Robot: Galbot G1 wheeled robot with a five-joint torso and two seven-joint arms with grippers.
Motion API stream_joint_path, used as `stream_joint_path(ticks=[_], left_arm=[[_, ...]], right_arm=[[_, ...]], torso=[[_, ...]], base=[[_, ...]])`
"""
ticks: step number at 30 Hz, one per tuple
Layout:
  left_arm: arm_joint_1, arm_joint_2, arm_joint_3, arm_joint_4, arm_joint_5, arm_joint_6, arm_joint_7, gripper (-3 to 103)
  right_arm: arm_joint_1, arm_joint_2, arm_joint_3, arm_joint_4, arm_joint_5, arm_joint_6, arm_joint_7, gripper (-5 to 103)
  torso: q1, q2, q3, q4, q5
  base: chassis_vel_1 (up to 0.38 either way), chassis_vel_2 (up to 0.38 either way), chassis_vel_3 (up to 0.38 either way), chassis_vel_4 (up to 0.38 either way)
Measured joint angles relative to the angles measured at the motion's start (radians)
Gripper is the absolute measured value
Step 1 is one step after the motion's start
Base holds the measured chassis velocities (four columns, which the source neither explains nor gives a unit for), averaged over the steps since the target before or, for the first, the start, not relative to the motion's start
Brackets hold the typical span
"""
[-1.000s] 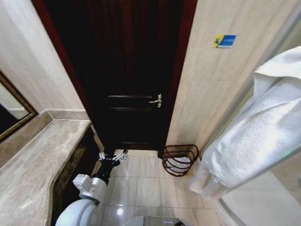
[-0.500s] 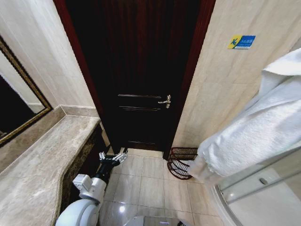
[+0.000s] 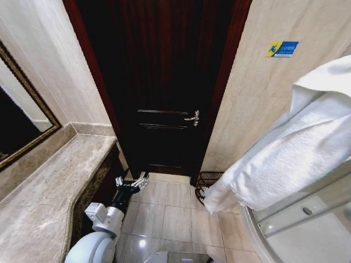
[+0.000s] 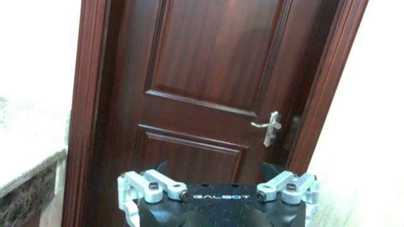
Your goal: Discard the used towel into the hamper.
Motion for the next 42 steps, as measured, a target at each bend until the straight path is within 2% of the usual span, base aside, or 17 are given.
stream_joint_path(ticks=[25,36,42], left_arm=[[0.0,0.0,0.0,0.0,0.0,0.0,0.0,99],[0.0,0.0,0.0,0.0,0.0,0.0,0.0,99],[0.0,0.0,0.0,0.0,0.0,0.0,0.0,99]], right_arm=[[-0.006,-0.001,0.018,-0.004,0.02,0.01,-0.009,5],[-0.007,0.005,-0.001,-0.034,0.02,0.063,-0.037,5],[-0.005,0.009,-0.018,-0.046,0.031,0.07,-0.048,5]], torso=[[0.0,0.0,0.0,0.0,0.0001],[0.001,0.0,0.0,0.0001,-0.0002],[0.0,0.0,0.0,0.0,0.0001]], base=[[-0.077,0.082,0.083,-0.078],[-0.14,0.129,0.136,-0.125],[-0.028,0.031,0.022,-0.017]])
